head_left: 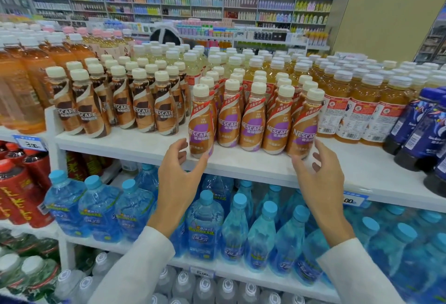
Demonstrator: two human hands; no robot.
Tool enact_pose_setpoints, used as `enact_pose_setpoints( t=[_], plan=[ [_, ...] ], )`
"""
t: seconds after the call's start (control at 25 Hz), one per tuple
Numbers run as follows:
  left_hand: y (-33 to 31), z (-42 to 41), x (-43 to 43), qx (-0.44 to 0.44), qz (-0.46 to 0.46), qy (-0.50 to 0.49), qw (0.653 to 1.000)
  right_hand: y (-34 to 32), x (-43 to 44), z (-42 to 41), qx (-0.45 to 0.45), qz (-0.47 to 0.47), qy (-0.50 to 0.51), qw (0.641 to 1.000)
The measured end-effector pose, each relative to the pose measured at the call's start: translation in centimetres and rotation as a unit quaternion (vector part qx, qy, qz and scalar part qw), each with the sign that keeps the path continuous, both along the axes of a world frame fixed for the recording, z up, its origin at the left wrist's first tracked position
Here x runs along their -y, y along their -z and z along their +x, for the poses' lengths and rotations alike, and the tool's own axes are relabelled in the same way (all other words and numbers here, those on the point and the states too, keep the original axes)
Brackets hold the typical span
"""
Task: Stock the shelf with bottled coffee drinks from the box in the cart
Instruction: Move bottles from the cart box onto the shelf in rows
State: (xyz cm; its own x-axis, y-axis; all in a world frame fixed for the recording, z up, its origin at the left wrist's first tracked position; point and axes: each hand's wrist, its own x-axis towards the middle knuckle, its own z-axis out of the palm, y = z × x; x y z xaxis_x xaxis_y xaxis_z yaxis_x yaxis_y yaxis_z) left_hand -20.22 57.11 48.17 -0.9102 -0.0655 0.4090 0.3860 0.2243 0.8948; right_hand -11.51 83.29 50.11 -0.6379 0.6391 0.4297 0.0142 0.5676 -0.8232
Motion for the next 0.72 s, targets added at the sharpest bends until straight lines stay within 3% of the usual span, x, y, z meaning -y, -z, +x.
enact_pose_setpoints(
  t=[0.16,0.28,0.4,0.52,0.72],
  plan=[
    [2.3,4.3,2.9,0.021,0.011,-0.021,0.999,3.0,4.3,4.7,-0.052,-0.037,-0.069,0.996],
    [5.5,9.1,6.3,0.059,0.020,-0.068,0.996,6.3,8.0,7.0,-0.041,-0.078,-0.152,0.984],
    [8.5,14.6,11.3,0.101,0.015,-0.147,0.984,9.4,13.7,8.7,0.022,-0.071,-0.271,0.960],
    [10.8,19.0,15.9,0.134,0.030,-0.226,0.964,12.2,19.0,9.6,0.120,-0.089,-0.382,0.912],
    [13.4,24.8,23.3,0.181,0.091,-0.338,0.919,16.4,27.1,9.6,0.238,-0.102,-0.454,0.853]
  ],
)
